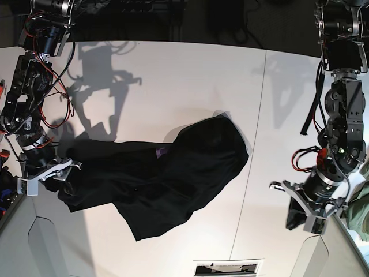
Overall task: Layout the t-shirt on the table in an organized manner, then fold the t-shirt properly
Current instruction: 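Lift the shirt and pull the grippers apart to stretch it, then lay the stretched shirt flat and open both grippers, then grasp the bunched shirt hem with the left gripper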
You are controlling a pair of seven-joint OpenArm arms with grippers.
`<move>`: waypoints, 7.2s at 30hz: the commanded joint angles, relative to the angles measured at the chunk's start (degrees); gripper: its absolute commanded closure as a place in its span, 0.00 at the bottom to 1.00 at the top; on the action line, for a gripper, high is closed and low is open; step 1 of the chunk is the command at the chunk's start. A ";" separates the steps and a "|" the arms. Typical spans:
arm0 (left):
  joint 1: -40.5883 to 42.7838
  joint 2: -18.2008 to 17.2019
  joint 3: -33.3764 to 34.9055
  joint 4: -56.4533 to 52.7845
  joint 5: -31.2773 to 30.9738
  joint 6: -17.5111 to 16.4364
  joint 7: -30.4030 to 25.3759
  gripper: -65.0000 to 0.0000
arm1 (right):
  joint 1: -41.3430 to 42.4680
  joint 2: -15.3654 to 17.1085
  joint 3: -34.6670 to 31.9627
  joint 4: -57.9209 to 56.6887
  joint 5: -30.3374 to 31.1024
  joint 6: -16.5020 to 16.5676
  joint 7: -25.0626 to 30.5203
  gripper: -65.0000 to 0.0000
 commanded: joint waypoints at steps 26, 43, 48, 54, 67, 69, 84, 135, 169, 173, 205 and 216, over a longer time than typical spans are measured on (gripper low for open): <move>7.82 15.15 9.11 -20.96 9.16 -5.79 -13.68 0.48 | -4.33 -3.65 -0.11 0.55 -12.37 -8.26 0.85 0.32; 5.97 9.46 8.20 -14.53 13.70 1.46 -14.12 1.00 | -2.21 -2.95 -1.64 -11.10 -12.48 -7.21 11.10 1.00; 5.92 2.49 2.64 -3.72 13.64 4.59 -14.14 1.00 | -2.14 -1.01 -1.60 -1.97 -12.46 -7.13 9.11 1.00; 5.49 -5.16 -5.09 7.63 10.88 6.40 -13.57 1.00 | -2.14 3.96 -1.60 5.57 -12.15 -7.17 7.21 1.00; 19.52 -7.67 -6.29 22.53 -3.08 -4.79 -0.52 0.90 | -8.13 2.82 -0.37 6.03 -2.73 -2.67 0.81 1.00; 22.12 -7.04 -6.29 24.35 -4.00 -6.36 0.11 0.90 | -9.60 1.38 -0.44 5.86 -0.76 -0.20 0.79 1.00; 26.75 -7.65 -6.99 25.31 -1.01 -7.96 2.89 0.77 | -10.62 -4.90 -18.10 2.32 -16.85 -0.37 9.88 0.31; 43.21 -8.90 -16.68 24.98 2.23 -10.56 6.78 0.77 | -15.87 6.86 11.10 9.68 0.37 -1.27 -0.57 1.00; 14.58 -6.23 1.64 1.09 -1.42 -12.02 -10.64 0.93 | -9.38 0.76 5.68 3.98 1.25 1.44 -4.37 1.00; 4.17 -1.79 8.37 -11.82 1.57 -12.00 -11.76 0.93 | -13.09 0.79 4.17 4.07 1.36 1.49 -5.49 1.00; -32.04 17.05 15.47 -63.30 15.17 -6.19 -20.92 1.00 | -35.95 2.10 7.19 8.94 0.35 1.49 -7.80 1.00; -30.56 17.05 15.47 -59.49 6.19 -14.75 -3.41 1.00 | -35.43 3.06 9.88 12.92 3.58 1.51 -7.54 1.00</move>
